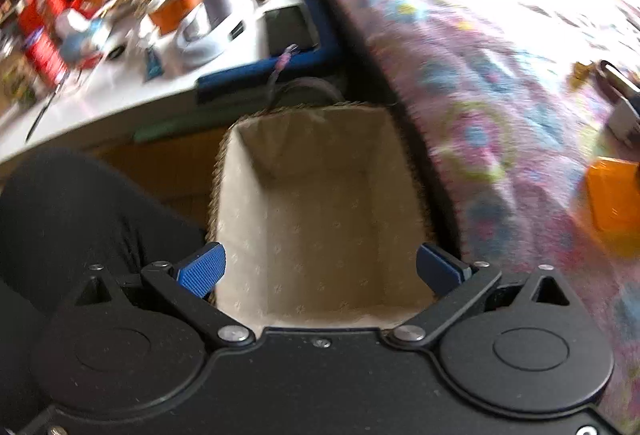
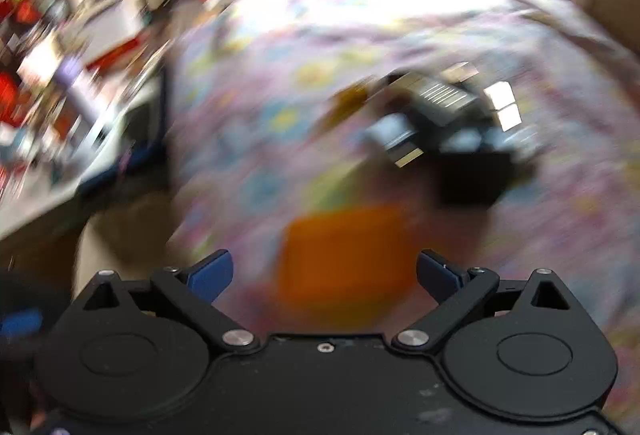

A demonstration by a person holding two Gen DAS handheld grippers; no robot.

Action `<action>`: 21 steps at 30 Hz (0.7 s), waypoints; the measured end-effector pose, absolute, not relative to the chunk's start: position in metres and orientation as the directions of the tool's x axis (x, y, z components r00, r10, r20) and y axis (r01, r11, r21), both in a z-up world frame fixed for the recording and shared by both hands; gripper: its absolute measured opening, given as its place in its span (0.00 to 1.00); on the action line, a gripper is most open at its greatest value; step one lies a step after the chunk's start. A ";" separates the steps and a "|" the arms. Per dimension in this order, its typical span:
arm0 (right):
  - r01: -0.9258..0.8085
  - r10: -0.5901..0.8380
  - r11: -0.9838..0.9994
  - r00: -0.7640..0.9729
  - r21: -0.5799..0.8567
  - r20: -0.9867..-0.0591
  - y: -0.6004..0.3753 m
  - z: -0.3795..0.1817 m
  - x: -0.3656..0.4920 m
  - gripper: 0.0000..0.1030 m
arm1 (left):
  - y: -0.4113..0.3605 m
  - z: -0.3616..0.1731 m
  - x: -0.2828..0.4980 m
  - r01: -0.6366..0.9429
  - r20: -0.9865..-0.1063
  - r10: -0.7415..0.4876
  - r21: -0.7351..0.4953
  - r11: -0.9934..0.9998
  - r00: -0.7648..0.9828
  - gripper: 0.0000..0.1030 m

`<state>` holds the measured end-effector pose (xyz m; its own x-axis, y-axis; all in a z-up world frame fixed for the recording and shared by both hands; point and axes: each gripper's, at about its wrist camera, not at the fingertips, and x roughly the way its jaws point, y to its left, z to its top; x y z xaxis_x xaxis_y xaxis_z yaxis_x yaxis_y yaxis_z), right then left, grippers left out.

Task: Organize rigid objects
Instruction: 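Grasp the orange plastic box with the left tool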

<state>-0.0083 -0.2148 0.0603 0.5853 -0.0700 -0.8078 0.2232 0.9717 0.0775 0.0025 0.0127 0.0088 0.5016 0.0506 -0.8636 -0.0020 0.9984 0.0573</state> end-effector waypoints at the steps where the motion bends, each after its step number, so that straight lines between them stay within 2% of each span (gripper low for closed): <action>1: 0.254 -0.109 0.965 0.597 0.058 -0.794 -0.228 0.066 -0.008 0.99 | 0.006 0.011 0.002 0.025 -0.861 0.047 0.069 0.997 0.506 0.96; 6: 0.347 -0.281 0.936 0.620 -0.065 -0.733 -0.276 0.074 -0.002 0.99 | -0.034 0.022 0.002 0.160 -0.867 -0.029 0.059 0.985 0.497 0.96; 15: 0.275 -0.192 0.961 0.625 -0.017 -0.756 -0.302 0.051 0.012 0.98 | -0.118 0.037 0.002 0.383 -0.854 -0.211 -0.014 0.923 0.476 0.96; 21: 0.290 -0.179 0.957 0.628 0.014 -0.757 -0.304 0.039 0.028 0.93 | -0.146 0.027 0.009 0.392 -0.862 -0.244 -0.058 0.918 0.444 0.96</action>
<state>0.0275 -0.3036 0.0394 0.6281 -0.1793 -0.7572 0.2903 0.9568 0.0142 0.0093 -0.1455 0.0268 0.4436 -0.2439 -0.8624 0.3920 0.9181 -0.0580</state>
